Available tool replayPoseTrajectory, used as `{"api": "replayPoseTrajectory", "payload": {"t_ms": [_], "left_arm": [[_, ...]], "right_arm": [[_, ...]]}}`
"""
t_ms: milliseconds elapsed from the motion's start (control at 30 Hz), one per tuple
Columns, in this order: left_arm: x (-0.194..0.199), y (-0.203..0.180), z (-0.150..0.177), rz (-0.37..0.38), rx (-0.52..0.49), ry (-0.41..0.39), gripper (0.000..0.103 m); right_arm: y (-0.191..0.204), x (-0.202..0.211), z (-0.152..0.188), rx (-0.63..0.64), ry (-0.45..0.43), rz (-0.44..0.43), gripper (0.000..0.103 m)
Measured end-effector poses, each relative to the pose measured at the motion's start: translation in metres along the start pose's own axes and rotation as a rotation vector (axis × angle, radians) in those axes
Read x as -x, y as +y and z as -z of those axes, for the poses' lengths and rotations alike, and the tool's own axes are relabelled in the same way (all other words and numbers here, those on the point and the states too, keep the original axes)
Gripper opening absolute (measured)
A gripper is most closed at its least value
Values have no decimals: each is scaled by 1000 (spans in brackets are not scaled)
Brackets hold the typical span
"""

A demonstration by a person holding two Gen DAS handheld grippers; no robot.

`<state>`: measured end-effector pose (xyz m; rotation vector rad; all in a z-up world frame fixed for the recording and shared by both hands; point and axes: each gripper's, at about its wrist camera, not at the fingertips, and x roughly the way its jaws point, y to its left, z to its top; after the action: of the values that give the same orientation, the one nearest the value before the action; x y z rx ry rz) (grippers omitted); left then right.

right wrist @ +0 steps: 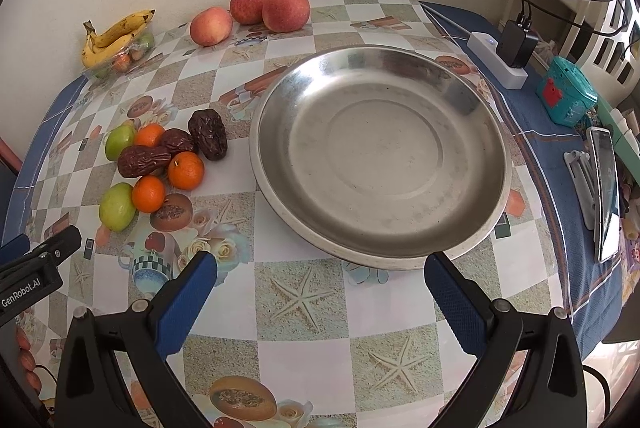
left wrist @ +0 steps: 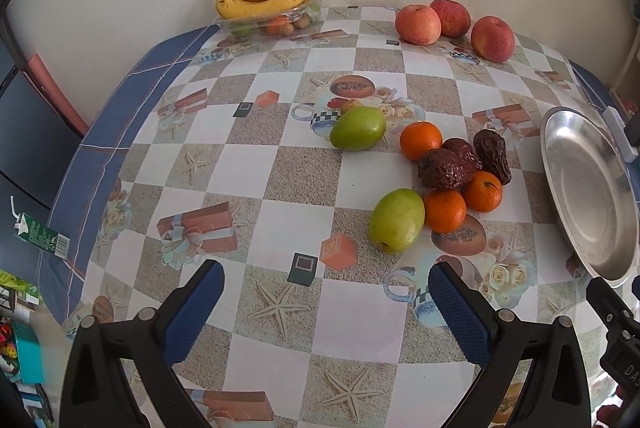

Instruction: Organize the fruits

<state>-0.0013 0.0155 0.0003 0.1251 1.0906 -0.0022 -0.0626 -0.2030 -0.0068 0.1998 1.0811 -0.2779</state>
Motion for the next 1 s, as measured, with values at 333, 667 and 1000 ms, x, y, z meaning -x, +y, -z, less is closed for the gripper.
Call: {"api": "replayPoseTrajectory", "payload": {"t_ms": [333, 667, 1000], "left_arm": [[0, 0, -1, -3, 0, 3, 103], [-1, 1, -1, -7, 2, 8, 103], [-2, 2, 0, -7, 3, 10, 103]], "right_arm": [[-1, 0, 0, -1, 2, 0, 103], [0, -2, 1, 3, 6, -2, 103], [0, -4, 1, 0, 23, 3, 103]]}}
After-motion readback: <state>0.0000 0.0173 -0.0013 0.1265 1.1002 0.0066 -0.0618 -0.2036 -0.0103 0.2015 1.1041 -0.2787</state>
